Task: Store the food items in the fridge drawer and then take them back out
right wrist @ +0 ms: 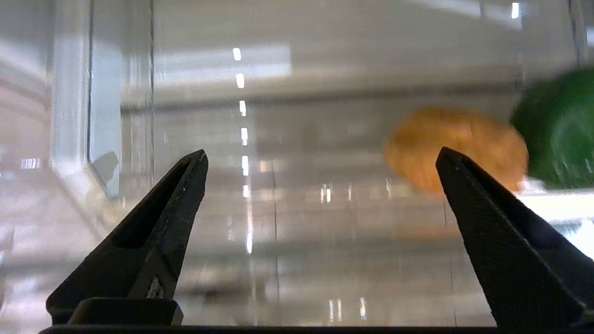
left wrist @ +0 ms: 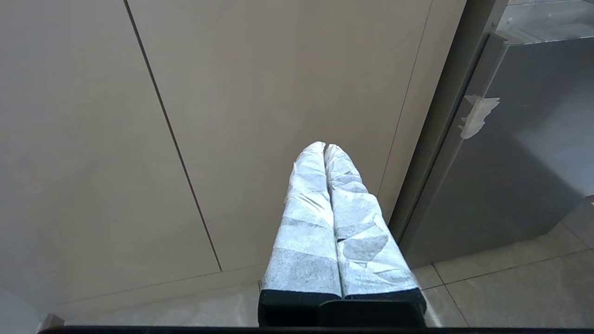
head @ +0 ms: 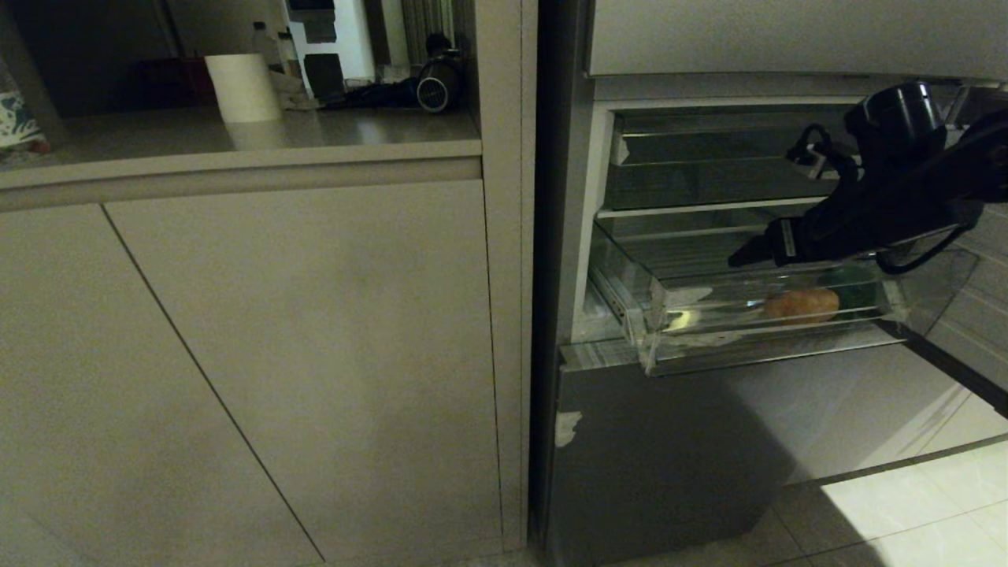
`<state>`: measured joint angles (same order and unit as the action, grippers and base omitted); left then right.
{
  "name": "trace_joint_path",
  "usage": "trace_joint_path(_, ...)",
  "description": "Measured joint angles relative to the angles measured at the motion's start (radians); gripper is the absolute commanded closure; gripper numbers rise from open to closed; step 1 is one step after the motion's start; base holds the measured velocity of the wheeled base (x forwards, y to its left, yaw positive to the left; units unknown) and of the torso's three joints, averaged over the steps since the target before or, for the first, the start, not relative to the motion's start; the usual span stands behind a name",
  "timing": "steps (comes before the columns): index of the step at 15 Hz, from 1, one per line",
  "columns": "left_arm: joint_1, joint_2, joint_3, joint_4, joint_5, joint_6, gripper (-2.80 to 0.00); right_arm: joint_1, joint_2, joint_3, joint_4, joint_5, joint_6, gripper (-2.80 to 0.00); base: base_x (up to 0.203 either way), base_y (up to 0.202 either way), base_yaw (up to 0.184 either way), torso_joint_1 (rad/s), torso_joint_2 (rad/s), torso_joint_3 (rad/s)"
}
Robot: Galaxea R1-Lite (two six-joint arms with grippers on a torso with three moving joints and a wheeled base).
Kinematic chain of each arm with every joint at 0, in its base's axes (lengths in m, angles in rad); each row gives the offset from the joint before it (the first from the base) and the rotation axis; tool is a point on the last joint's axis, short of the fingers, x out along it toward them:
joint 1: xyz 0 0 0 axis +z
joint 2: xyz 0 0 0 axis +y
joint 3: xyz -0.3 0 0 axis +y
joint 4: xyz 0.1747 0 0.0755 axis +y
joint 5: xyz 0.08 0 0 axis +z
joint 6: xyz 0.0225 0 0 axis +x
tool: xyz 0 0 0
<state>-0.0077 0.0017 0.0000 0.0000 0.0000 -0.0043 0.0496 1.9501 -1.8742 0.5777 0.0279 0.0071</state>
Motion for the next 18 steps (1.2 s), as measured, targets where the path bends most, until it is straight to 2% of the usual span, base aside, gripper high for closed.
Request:
trace_joint_path(4,0.0,0.0,0.0,0.0,0.0,0.0,0.0,0.001,-0.03,-0.034,0.158,-0.006,0.007,-2.8,0.0,0.0,0.0,0.0,0.0,0.0)
trace_joint_path(14,0.0,0.0,0.0,0.0,0.0,0.0,0.0,-0.011,-0.089,-0.036,0.358,-0.013,0.008,-2.8,0.0,0.0,0.0,0.0,0.0,0.0)
trace_joint_path(18,0.0,0.0,0.0,0.0,0.0,0.0,0.0,-0.016,-0.122,-0.025,0.386,-0.012,0.006,-2.8,0.0,0.0,0.0,0.0,0.0,0.0)
